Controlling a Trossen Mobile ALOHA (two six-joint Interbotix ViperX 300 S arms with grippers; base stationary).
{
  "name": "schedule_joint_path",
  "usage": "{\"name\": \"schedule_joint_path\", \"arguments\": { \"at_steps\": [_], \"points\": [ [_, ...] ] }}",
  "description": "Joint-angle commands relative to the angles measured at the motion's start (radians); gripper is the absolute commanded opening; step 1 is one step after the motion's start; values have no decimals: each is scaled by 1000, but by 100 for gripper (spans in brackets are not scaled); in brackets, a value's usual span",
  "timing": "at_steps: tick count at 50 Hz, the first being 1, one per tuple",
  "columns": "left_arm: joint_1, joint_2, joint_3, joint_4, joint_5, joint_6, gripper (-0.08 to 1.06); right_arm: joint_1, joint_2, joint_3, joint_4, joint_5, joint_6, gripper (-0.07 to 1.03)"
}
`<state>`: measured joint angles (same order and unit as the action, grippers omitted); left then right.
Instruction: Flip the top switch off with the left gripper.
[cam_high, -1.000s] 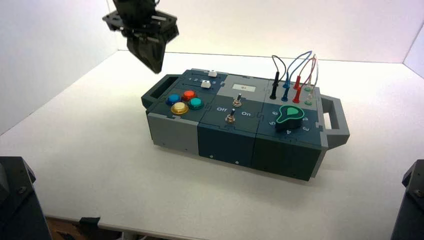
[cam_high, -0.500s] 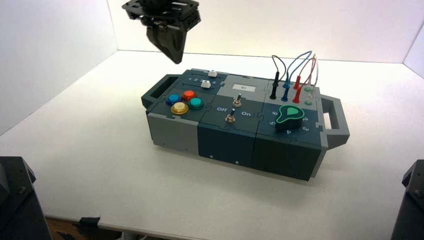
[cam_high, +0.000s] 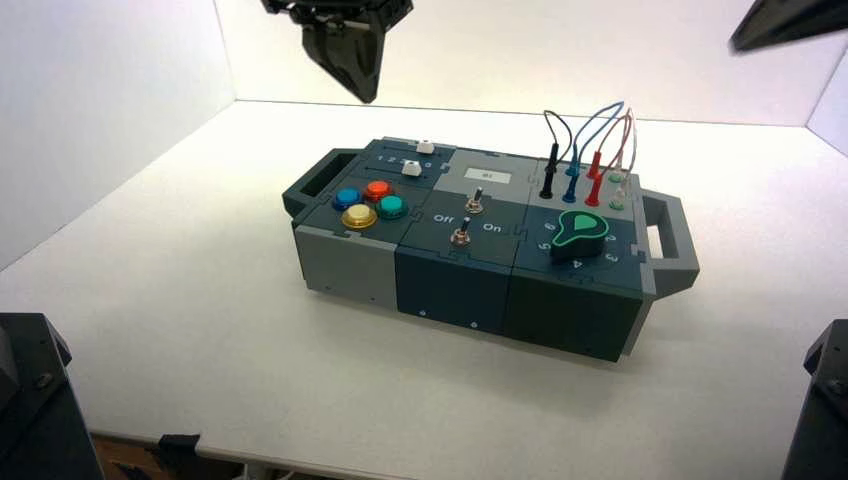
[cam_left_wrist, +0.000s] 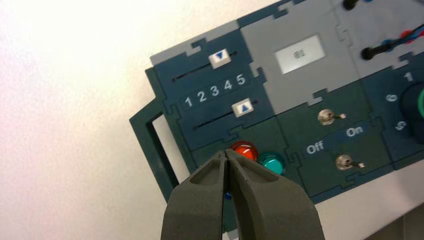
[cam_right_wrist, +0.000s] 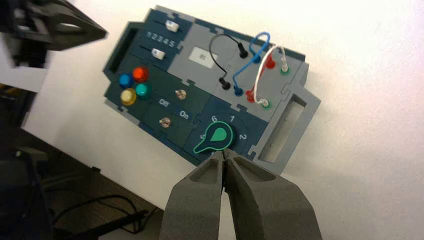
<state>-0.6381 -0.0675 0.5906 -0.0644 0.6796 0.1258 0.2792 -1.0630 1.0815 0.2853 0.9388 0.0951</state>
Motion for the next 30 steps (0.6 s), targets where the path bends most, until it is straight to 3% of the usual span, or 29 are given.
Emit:
{"name": "schedule_joint_path", "arguments": {
  "at_steps": [1,17,30],
  "points": [
    [-17,-31,-35,-2,2,-3,-3,-3,77,-14,14,-34,3,-2],
    [-49,-31,-63,-5,11,-8,-3,-3,360,-25,26,-133,-2,-2],
    [-101,-41,-63,-12,15,-14,-3,-3,512,-55,34,-202,-2,-2]
  ]
}}
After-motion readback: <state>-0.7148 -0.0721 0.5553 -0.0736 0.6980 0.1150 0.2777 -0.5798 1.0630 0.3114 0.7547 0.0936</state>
